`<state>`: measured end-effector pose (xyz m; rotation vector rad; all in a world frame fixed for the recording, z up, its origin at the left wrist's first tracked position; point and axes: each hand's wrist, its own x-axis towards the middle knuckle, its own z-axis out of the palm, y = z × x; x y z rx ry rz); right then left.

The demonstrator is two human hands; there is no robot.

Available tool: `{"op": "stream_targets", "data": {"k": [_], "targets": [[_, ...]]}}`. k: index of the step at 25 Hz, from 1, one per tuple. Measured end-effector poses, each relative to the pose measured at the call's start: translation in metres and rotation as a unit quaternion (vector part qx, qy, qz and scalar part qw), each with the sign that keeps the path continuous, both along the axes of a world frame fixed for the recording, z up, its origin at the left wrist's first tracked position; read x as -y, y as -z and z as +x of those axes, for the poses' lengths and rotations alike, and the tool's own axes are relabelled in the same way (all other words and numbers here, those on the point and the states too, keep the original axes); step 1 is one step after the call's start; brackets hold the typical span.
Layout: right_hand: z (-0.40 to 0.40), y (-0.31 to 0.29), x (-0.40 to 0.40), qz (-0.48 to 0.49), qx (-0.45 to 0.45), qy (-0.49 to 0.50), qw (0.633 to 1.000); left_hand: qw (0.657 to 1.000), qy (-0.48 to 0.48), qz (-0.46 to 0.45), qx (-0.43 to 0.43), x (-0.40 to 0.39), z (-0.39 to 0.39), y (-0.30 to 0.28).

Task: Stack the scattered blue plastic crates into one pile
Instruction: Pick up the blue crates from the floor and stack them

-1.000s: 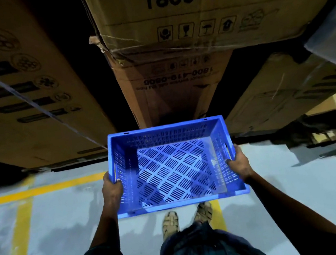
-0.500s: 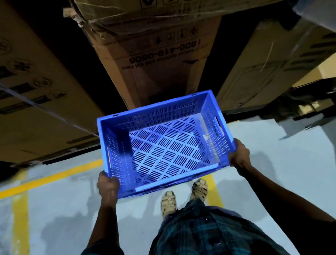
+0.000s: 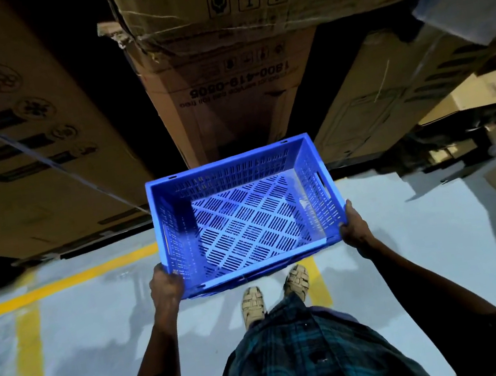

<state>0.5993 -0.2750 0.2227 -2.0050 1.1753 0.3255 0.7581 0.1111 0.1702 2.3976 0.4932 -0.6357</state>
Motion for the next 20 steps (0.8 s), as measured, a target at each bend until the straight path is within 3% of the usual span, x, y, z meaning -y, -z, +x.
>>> {"op": "stream_targets", "data": {"k": [9,14,20], "targets": [[0.000,0.010,-0.008,-0.051,-0.097,-0.065,0.992,0.999,0.028,-0.032,0.032,-0.009,-0.003,-0.009],[-0.001,0.014,-0.028,-0.134,-0.183,-0.130,0.965,0.997,0.041,-0.065,0.012,-0.019,0.000,-0.017],[-0.008,0.024,-0.067,-0.149,-0.187,-0.199,0.950,0.995,0.090,-0.033,0.003,-0.019,-0.001,-0.020]]}}
